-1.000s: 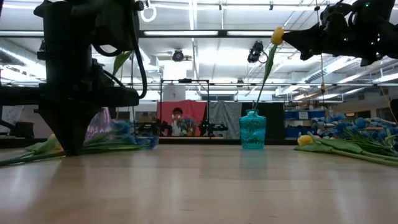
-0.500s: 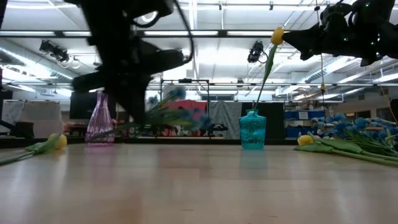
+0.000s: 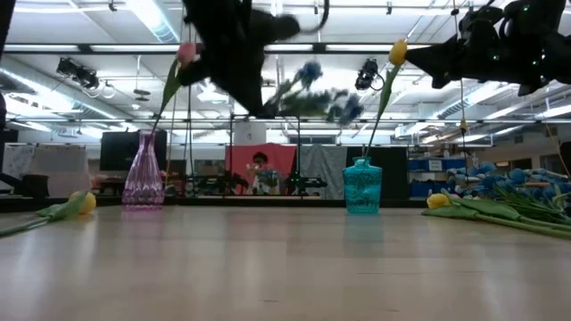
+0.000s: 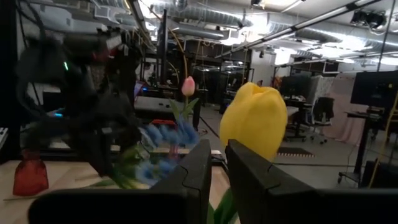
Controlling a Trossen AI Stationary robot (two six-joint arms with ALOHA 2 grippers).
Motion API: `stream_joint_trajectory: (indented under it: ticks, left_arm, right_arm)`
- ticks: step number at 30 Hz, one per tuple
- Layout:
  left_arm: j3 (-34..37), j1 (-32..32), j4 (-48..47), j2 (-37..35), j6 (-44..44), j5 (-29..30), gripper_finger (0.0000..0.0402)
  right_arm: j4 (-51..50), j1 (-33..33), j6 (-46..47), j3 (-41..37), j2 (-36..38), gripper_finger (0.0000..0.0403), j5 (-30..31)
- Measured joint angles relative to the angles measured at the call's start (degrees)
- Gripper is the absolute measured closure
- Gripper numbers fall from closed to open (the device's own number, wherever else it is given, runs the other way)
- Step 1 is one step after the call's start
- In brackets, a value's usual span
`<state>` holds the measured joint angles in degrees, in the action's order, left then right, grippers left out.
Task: Sort flowers into vase by color
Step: Put the left blue flowers into the red vase
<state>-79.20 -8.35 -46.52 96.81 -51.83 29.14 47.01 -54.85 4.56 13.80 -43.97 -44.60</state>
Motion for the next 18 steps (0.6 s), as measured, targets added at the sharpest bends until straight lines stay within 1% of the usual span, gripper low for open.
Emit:
stream_joint_trajectory:
  ticks: [1, 4, 7, 9, 10, 13, 18]
  left_arm:
    - [-1.0, -0.5, -1.1, -0.8, 0.9, -0.6, 0.0389]
    - [-2.2, -3.3, -2.8, -3.8, 1.4, 0.2, 0.0389]
    - [-2.1, -6.8, -3.0, -7.7, 0.8, 5.2, 0.0389]
    - [-2.1, -8.4, -3.0, -9.7, 2.4, 8.5, 0.0389]
    - [-2.1, -8.9, -3.4, -10.6, 3.7, 9.2, 0.0389]
    - [-2.0, -8.8, -2.7, -13.2, 10.1, 9.4, 0.0389]
    - [-2.0, -6.8, -0.9, -16.5, 28.6, 9.0, 0.0389]
  right_arm:
    - [-0.1, -0.3, 0.0, 0.0, 0.0, 0.0338, 0.0]
    - [-0.4, -0.7, 0.0, 0.0, 0.1, 0.0338, 0.0]
    - [-0.4, -0.8, 0.4, 0.0, 0.1, 0.0338, -0.2]
    - [-0.4, -0.7, 0.4, 0.0, 0.1, 0.0338, -1.3]
    - [-0.4, -0.6, 0.9, 0.0, 0.1, 0.0338, -1.9]
    - [-0.3, -0.6, 2.4, 0.0, 0.1, 0.0338, -3.3]
    - [-0.4, 1.8, 3.3, 0.0, 0.1, 0.0338, -3.5]
